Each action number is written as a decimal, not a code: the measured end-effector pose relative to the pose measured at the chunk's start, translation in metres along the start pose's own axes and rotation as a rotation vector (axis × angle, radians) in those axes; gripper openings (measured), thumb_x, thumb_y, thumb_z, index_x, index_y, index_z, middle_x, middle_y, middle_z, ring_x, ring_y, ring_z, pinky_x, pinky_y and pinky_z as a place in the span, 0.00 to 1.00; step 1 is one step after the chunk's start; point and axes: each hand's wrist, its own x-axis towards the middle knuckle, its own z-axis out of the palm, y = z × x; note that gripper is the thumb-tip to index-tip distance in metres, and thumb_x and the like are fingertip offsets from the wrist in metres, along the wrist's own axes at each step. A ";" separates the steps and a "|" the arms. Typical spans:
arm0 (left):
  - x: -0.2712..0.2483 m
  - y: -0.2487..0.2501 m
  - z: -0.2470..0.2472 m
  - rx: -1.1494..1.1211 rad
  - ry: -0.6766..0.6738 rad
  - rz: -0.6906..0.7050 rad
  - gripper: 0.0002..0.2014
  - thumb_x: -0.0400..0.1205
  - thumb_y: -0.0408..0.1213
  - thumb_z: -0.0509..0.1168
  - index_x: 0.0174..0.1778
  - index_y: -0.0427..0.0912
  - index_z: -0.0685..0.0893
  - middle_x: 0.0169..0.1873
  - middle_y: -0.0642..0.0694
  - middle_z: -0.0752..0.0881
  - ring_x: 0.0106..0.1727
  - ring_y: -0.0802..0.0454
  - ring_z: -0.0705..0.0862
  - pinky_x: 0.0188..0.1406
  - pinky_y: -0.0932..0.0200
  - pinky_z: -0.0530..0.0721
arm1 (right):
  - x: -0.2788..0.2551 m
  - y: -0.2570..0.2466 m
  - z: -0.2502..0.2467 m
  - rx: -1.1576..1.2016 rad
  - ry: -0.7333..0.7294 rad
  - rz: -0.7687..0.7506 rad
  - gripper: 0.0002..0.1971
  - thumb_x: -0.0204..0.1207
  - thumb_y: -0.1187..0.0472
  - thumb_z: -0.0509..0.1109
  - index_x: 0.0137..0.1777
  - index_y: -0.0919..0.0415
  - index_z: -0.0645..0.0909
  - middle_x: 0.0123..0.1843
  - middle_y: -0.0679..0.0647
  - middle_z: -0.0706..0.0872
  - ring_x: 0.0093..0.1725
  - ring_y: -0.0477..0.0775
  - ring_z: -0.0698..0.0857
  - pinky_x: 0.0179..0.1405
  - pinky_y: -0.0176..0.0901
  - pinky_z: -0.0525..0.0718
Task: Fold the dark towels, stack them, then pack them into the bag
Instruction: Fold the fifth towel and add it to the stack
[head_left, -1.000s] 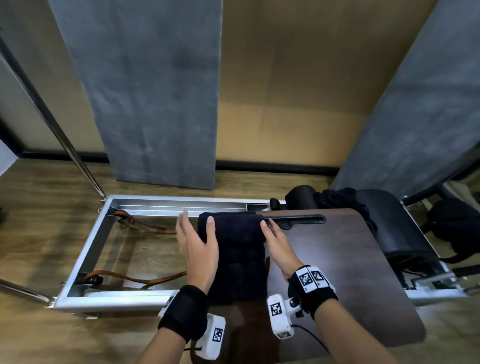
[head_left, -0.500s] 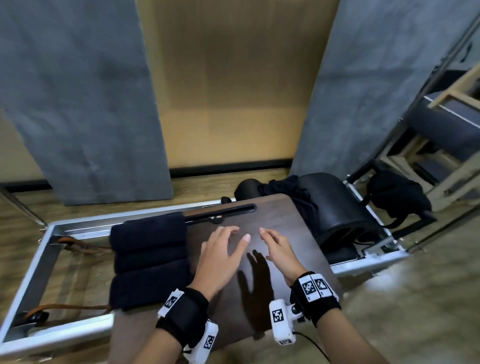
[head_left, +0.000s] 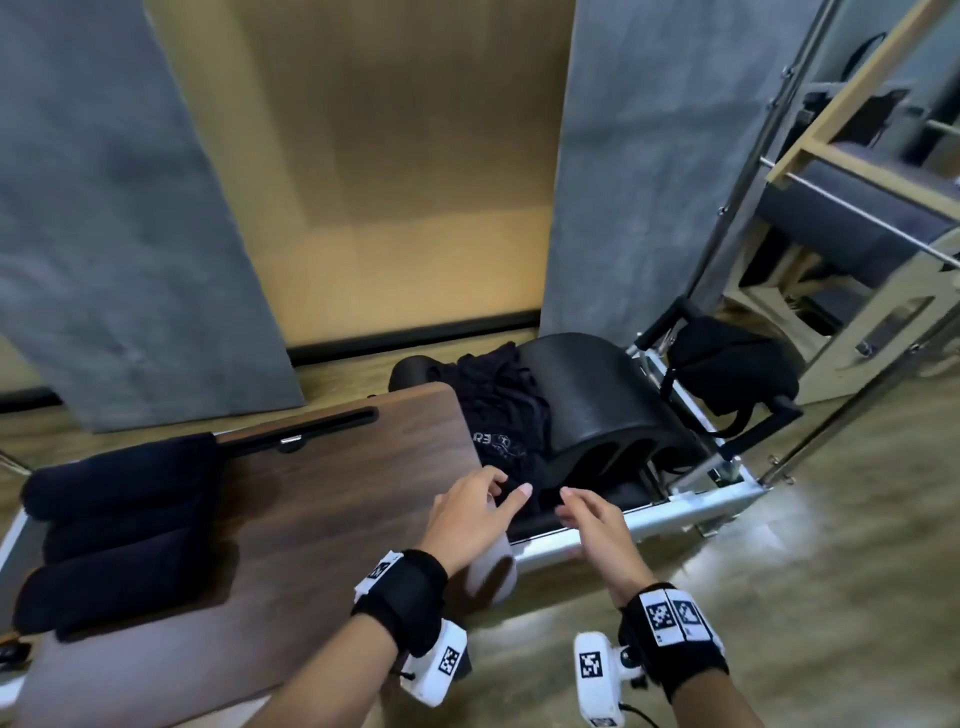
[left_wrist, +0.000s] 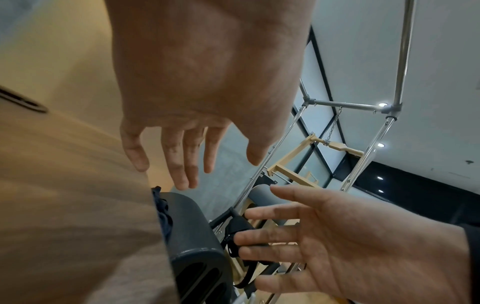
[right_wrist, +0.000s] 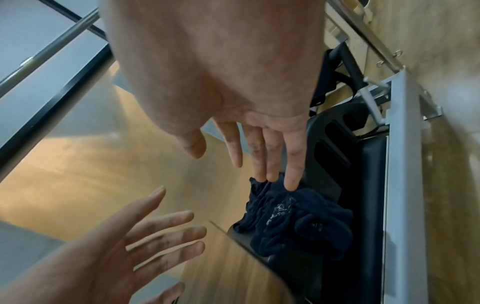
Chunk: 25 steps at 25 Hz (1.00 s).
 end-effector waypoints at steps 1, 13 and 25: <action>0.004 0.012 0.008 0.002 0.000 -0.008 0.25 0.85 0.70 0.60 0.67 0.57 0.83 0.58 0.60 0.87 0.61 0.57 0.85 0.71 0.43 0.80 | 0.004 0.003 -0.015 0.007 0.003 0.008 0.08 0.88 0.49 0.68 0.57 0.49 0.87 0.59 0.55 0.90 0.63 0.52 0.88 0.61 0.62 0.87; 0.104 0.029 0.045 -0.251 0.038 -0.164 0.13 0.91 0.49 0.65 0.64 0.44 0.87 0.52 0.50 0.89 0.54 0.52 0.86 0.60 0.54 0.84 | 0.136 -0.005 -0.065 -0.264 -0.140 0.086 0.09 0.88 0.58 0.68 0.59 0.58 0.88 0.60 0.57 0.92 0.55 0.54 0.90 0.45 0.49 0.86; 0.240 -0.006 0.074 -0.216 -0.187 -0.472 0.12 0.90 0.46 0.62 0.68 0.51 0.83 0.54 0.53 0.87 0.58 0.46 0.87 0.66 0.44 0.86 | 0.347 -0.001 0.026 -0.857 -0.495 0.145 0.10 0.84 0.68 0.66 0.54 0.66 0.89 0.80 0.62 0.77 0.74 0.61 0.80 0.66 0.51 0.84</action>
